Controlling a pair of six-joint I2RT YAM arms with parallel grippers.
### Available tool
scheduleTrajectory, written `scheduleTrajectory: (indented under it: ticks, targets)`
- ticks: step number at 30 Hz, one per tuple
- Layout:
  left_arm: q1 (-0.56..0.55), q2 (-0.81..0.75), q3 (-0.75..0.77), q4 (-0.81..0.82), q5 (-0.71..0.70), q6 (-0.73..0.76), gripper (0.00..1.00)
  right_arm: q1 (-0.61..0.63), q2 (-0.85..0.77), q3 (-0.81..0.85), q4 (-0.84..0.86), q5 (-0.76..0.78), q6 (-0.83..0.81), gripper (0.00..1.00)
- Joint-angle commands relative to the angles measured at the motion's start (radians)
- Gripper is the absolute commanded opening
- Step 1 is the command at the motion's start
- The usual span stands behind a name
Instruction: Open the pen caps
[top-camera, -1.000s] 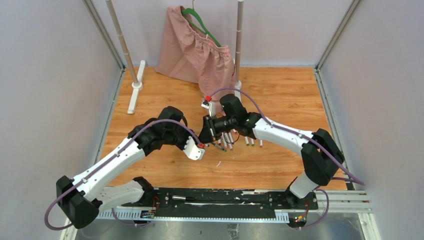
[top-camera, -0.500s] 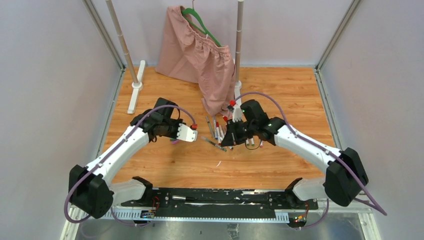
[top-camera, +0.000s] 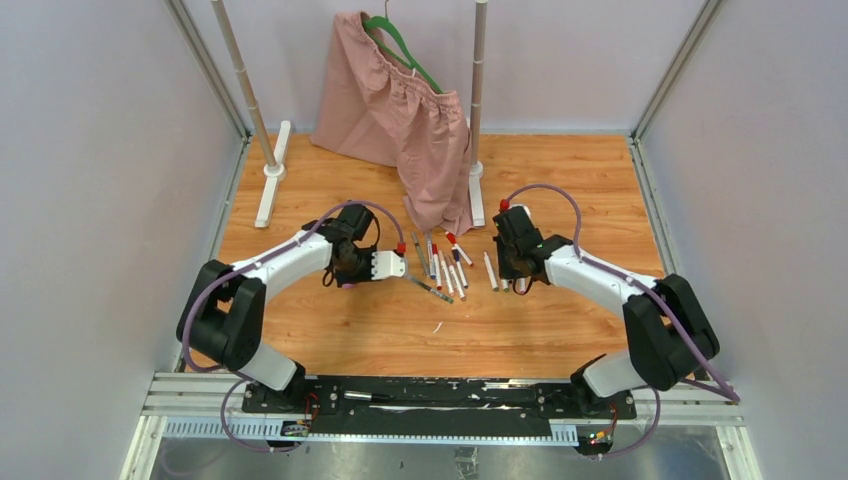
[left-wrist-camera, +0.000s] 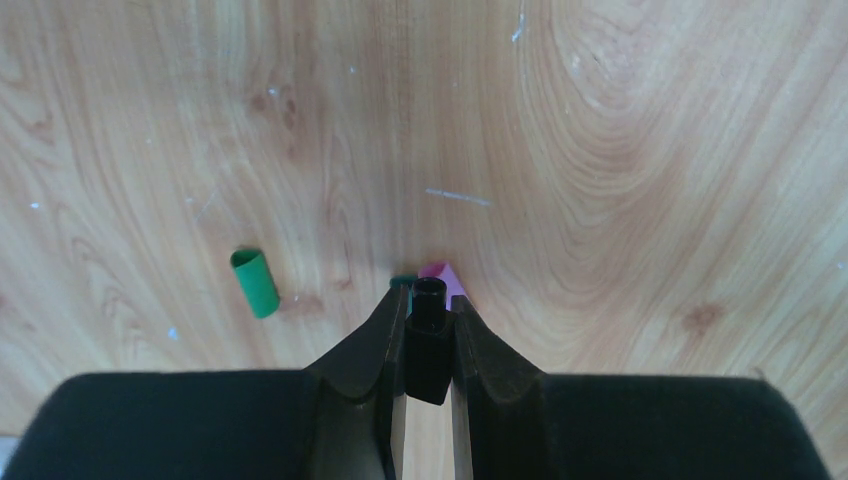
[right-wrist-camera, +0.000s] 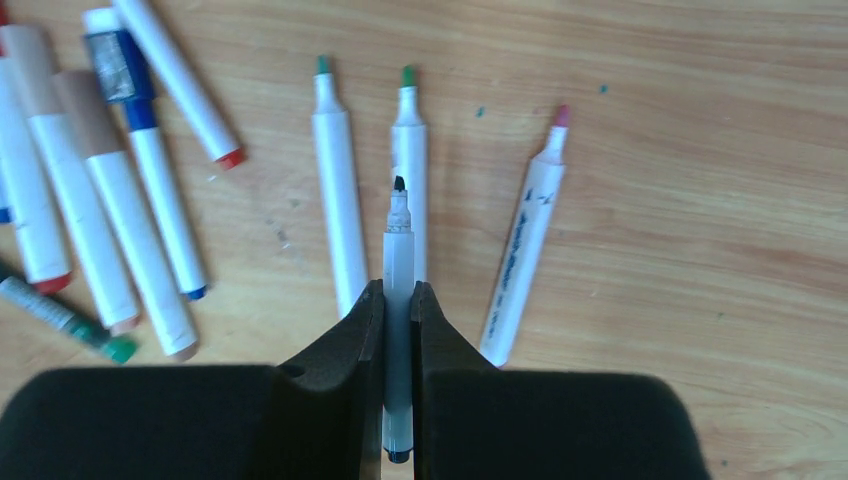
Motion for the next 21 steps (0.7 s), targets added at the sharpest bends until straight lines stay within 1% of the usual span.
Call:
scheduleTrajectory:
  ticks: [1, 5, 7, 9, 11, 12, 15, 19, 21]
  targets:
    - [0.004, 0.059, -0.016, 0.092, 0.003, -0.067, 0.0, -0.036, 0.049, -0.009, 0.048, 0.128, -0.022, 0.05]
    - [0.004, 0.105, -0.001, 0.098, -0.001, -0.092, 0.03, -0.058, 0.082, -0.025, 0.092, 0.109, -0.02, 0.07]
    - [0.004, 0.113, 0.001, 0.099, 0.005, -0.1, 0.06, -0.06, 0.095, -0.026, 0.101, 0.103, -0.025, 0.1]
    - [0.004, 0.116, -0.004, 0.098, 0.002, -0.096, 0.13, -0.061, 0.107, -0.03, 0.106, 0.107, -0.033, 0.14]
    - [0.004, 0.118, -0.005, 0.098, -0.011, -0.095, 0.22, -0.066, 0.109, -0.042, 0.11, 0.106, -0.039, 0.2]
    - [0.004, 0.117, -0.004, 0.097, -0.016, -0.102, 0.27, -0.069, 0.105, -0.049, 0.113, 0.103, -0.039, 0.24]
    - [0.005, 0.106, 0.021, 0.073, -0.015, -0.124, 0.38, -0.079, 0.091, -0.062, 0.114, 0.082, -0.035, 0.35]
    - [0.005, 0.083, 0.046, 0.021, 0.018, -0.129, 0.51, -0.078, 0.069, -0.062, 0.108, 0.074, -0.033, 0.39]
    - [0.005, 0.075, 0.067, -0.016, 0.019, -0.128, 0.56, -0.078, 0.05, -0.053, 0.097, 0.069, -0.03, 0.4]
